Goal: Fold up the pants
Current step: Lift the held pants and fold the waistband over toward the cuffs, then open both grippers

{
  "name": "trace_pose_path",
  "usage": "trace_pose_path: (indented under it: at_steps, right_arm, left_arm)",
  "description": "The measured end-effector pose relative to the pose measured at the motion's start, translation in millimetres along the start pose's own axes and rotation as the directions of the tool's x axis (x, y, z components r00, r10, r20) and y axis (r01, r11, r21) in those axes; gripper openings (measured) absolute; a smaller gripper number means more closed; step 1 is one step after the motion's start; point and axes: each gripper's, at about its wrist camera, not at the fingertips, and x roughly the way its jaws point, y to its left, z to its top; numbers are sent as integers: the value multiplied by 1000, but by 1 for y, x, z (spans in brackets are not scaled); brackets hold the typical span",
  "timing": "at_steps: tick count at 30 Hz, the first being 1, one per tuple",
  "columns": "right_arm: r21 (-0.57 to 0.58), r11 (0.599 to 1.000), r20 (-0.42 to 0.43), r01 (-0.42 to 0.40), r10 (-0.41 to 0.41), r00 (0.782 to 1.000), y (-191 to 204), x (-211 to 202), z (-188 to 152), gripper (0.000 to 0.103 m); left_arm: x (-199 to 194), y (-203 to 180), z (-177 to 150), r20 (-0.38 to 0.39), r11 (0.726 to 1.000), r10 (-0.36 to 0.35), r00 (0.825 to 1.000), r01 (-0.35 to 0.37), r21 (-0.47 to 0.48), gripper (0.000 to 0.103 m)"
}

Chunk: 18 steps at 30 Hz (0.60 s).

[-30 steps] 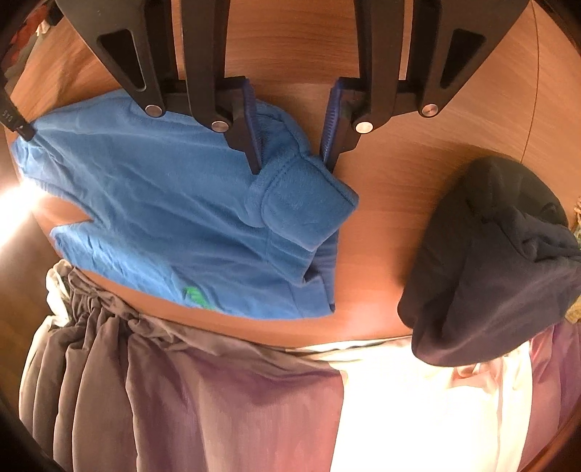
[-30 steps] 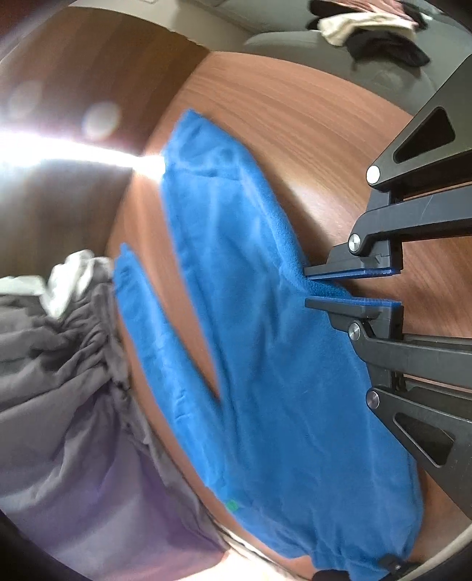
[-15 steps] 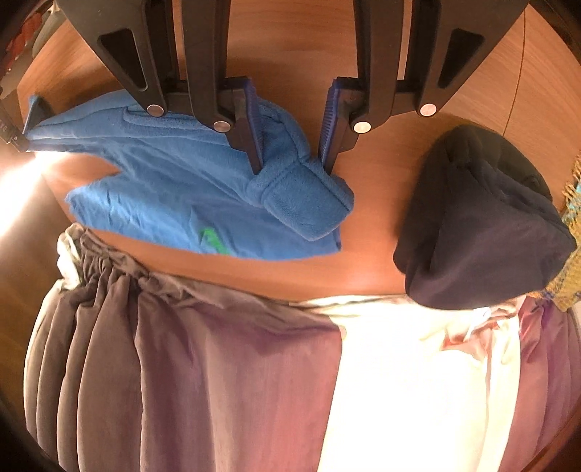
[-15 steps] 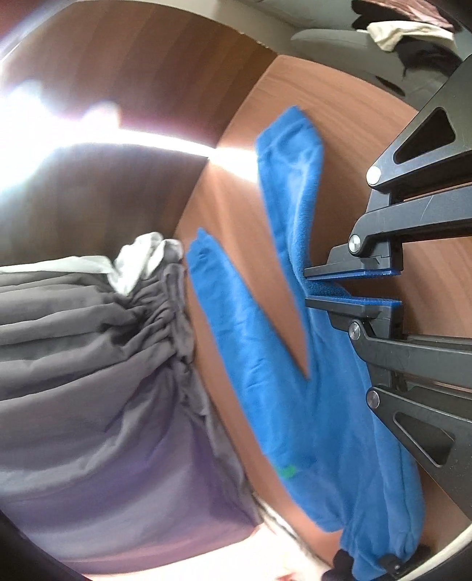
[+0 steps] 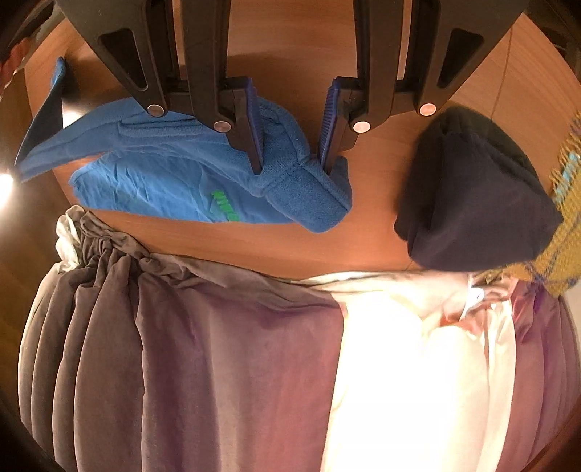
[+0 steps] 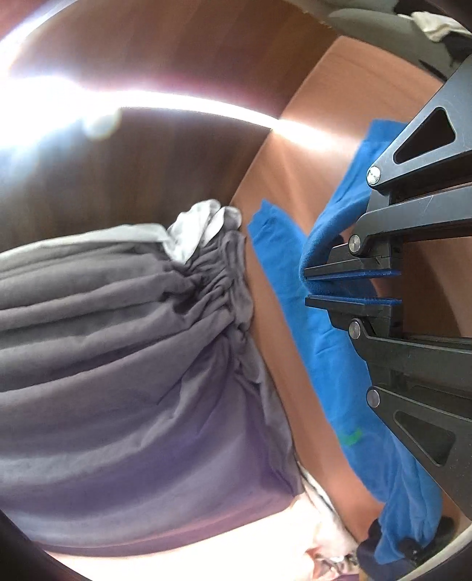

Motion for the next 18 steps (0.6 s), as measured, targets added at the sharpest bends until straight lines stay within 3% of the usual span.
trace_pose_path:
  at_steps: [12, 18]
  right_arm:
    - [-94, 993, -80, -72, 64, 995, 22, 74, 36, 7]
    - [-113, 989, -148, -94, 77, 986, 33, 119, 45, 7]
  left_arm:
    - [39, -27, 33, -48, 996, 71, 996, -69, 49, 29]
    - [76, -35, 45, -112, 994, 103, 988, -99, 43, 29]
